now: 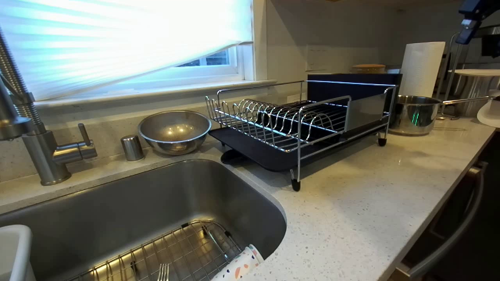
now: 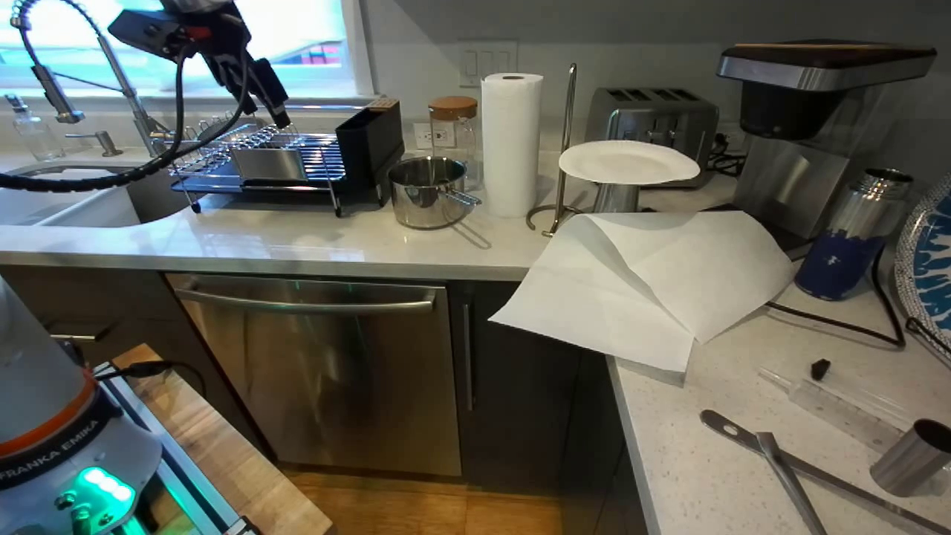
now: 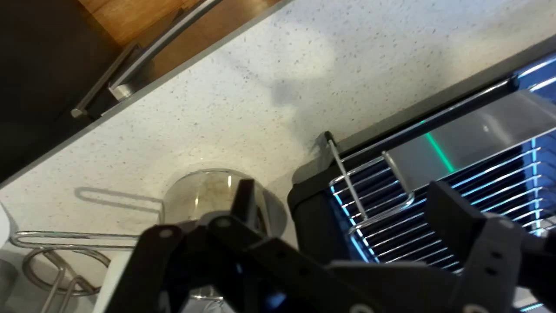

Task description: Put the pot on the plates rack

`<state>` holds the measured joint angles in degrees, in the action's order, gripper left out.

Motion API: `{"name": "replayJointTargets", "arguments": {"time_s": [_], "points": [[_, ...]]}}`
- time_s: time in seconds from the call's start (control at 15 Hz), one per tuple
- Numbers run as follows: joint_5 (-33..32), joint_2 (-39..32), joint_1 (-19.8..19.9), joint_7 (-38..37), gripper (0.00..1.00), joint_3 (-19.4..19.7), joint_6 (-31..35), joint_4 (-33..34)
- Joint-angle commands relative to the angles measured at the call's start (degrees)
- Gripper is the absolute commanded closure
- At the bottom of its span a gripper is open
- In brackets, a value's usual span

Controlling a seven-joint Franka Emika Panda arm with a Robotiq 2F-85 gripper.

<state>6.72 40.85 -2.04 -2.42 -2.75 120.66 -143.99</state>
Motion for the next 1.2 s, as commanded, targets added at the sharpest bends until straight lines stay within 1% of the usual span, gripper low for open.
{"name": "replayJointTargets", "arguments": {"time_s": [0.0,0.13,0.2,0.27,0.67,0.73,0.8,1.13], "points": [[-0.6,-4.5,3.0,-4.0,0.0,0.7,2.0,2.5],[-0.6,-6.0,4.2,-5.5,0.0,0.9,3.2,3.2],[0.3,-6.7,4.0,-5.3,0.0,1.4,3.9,3.3],[-0.2,-4.6,3.5,-3.9,0.0,1.3,2.9,2.3],[-0.1,-6.7,3.8,-5.5,0.0,1.2,3.5,3.5],[-0.1,-7.9,4.6,-8.0,0.0,0.5,3.9,4.5],[-1.1,-9.2,6.2,-12.4,0.0,-0.7,3.6,5.8],[-3.1,-13.1,10.4,-28.1,0.0,-4.0,3.8,9.3]]}}
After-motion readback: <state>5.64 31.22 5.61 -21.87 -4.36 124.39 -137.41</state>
